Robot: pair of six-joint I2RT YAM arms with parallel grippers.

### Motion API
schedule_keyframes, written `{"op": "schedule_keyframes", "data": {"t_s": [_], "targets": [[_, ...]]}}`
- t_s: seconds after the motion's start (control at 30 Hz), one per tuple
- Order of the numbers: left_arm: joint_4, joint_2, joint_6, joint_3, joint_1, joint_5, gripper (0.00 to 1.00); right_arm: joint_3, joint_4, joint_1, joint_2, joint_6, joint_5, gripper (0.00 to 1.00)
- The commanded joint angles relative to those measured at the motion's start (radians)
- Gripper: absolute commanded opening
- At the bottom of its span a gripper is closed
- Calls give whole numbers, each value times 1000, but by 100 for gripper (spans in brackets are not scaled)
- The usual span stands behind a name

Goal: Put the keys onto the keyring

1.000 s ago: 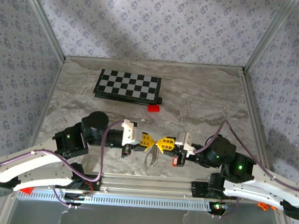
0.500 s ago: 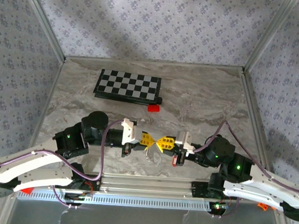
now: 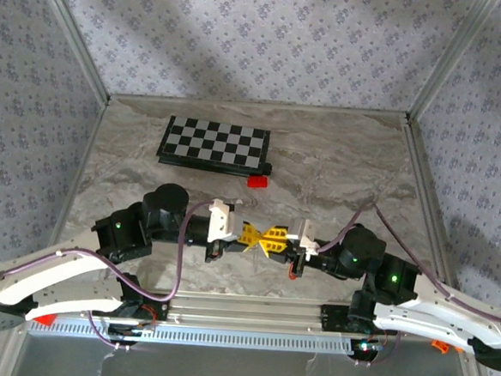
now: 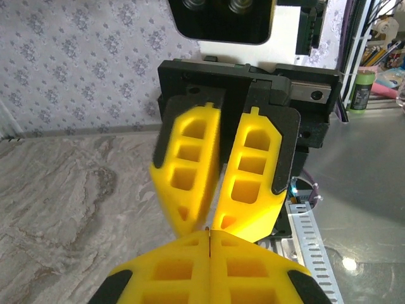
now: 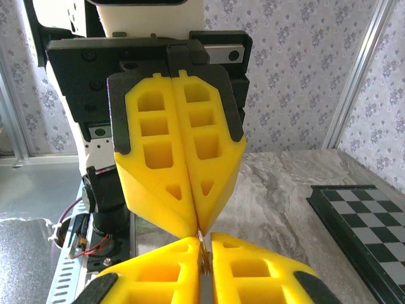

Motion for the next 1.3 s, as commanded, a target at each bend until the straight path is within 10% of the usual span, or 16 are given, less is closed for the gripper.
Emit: {"op": "schedule_keyframes", "data": {"t_s": [0.0, 0.33, 0.5, 0.83, 1.27], "targets": [[20, 7, 20, 53, -5, 65, 0, 27, -13, -5, 5, 14, 23, 20], [34, 5, 5, 51, -2, 50, 1, 26, -26, -10, -11, 14, 64, 0], [178, -87, -111, -45, 37, 58, 57, -33, 88, -14, -79, 42, -28, 0], [382, -152, -231, -166, 64, 102, 39, -153, 463, -42, -112, 161, -212, 0], [518, -83, -278, -155, 59, 212, 40, -191, 625, -84, -98, 233, -237, 0]]}}
